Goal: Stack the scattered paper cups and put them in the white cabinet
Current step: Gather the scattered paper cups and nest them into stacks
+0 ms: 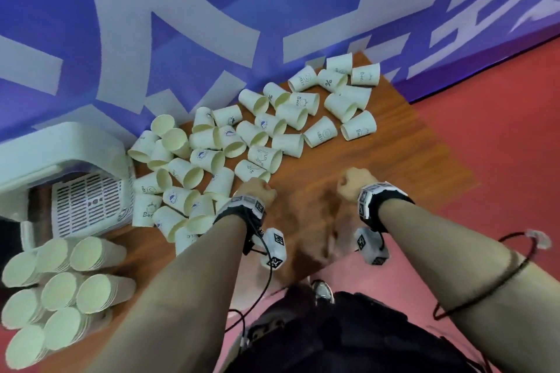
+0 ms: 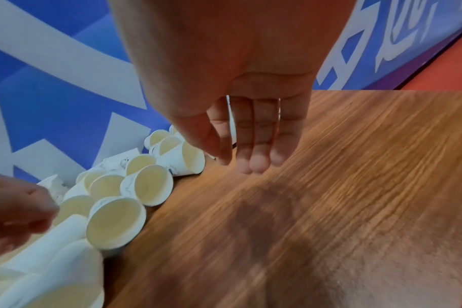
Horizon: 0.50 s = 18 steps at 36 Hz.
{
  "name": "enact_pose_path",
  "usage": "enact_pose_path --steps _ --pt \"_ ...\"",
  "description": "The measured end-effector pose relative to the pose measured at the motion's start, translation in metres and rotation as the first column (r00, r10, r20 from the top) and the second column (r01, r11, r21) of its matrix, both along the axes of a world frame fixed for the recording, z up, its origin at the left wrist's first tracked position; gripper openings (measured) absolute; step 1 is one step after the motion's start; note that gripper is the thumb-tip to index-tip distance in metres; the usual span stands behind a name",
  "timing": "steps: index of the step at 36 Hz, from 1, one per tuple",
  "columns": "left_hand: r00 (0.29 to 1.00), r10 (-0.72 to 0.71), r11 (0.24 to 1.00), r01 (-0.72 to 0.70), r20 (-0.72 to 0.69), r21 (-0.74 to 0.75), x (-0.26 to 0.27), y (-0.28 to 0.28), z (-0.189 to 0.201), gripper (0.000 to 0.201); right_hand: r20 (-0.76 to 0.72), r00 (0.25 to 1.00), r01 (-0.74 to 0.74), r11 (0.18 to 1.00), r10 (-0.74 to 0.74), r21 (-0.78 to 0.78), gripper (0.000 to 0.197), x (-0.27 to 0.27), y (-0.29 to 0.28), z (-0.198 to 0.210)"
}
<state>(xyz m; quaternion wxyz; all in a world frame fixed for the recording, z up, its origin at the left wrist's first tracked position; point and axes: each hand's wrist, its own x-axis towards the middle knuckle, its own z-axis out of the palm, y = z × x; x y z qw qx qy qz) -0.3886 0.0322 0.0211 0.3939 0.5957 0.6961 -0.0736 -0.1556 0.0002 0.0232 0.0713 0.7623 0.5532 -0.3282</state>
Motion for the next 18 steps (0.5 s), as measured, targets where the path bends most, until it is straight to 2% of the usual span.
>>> enact_pose_path --steps 8,12,14,18 --pt "0.997 -0.080 0.991 0.078 0.009 0.112 0.070 0.064 -0.001 0.020 0.003 0.998 0.065 0.997 -0.065 0.043 0.026 0.050 0.033 0.004" --pt "0.993 -0.118 0.989 0.116 0.012 0.095 0.102 0.091 -0.006 0.020 0.016 0.989 0.148 0.989 -0.148 0.024 0.023 0.090 0.048 0.002" --pt "0.992 -0.127 0.988 0.125 0.015 0.086 0.117 0.103 -0.008 0.029 0.018 0.984 0.174 0.985 -0.175 0.015 0.019 0.112 0.058 -0.003" --pt "0.996 -0.086 0.991 0.088 -0.021 0.101 0.147 0.124 -0.009 0.031 0.035 0.987 0.155 0.988 -0.155 0.019 0.018 0.150 0.086 -0.013"
